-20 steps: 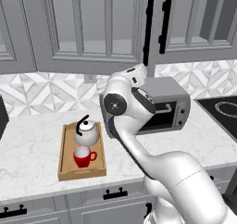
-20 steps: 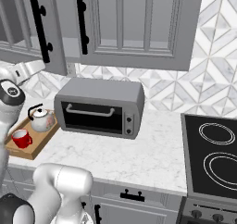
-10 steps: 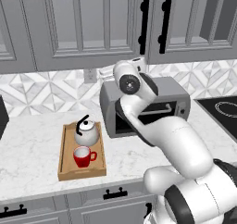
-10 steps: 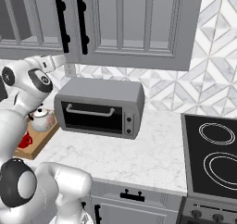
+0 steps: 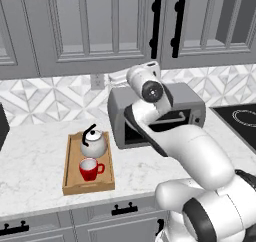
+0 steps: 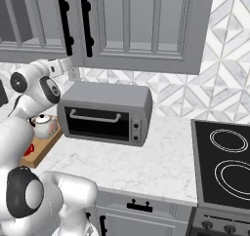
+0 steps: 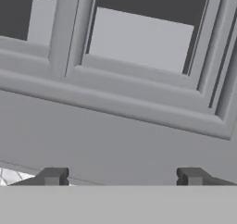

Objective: Pick the kettle from the counter and place it on the tray. Then pick the mug from the cabinet and place it on the tray. Then close the cabinet doors.

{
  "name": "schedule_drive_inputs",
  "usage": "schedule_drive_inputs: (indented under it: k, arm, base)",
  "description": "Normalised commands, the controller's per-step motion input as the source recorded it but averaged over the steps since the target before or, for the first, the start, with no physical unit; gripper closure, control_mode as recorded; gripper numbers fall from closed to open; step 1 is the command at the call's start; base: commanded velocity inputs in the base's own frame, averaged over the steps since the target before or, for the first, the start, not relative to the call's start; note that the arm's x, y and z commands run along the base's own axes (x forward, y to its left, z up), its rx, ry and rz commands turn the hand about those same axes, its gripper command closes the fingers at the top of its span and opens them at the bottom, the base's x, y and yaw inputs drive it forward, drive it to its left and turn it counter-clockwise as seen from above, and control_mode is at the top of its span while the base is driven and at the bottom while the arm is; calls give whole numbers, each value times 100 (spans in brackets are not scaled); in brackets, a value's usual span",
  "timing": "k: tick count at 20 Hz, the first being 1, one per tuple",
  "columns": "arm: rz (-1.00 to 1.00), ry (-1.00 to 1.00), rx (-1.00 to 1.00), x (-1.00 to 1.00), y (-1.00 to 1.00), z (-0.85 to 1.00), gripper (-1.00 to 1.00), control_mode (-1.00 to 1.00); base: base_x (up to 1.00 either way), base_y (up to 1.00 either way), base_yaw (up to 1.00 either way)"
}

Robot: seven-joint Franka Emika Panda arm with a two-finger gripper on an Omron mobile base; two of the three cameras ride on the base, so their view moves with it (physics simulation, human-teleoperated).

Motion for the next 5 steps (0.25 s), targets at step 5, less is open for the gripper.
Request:
schedule_drive_inputs:
  k: [5]
  arm:
    - [0,6,1,20,-2,0,-100,-100]
  base:
    - [0,0,0]
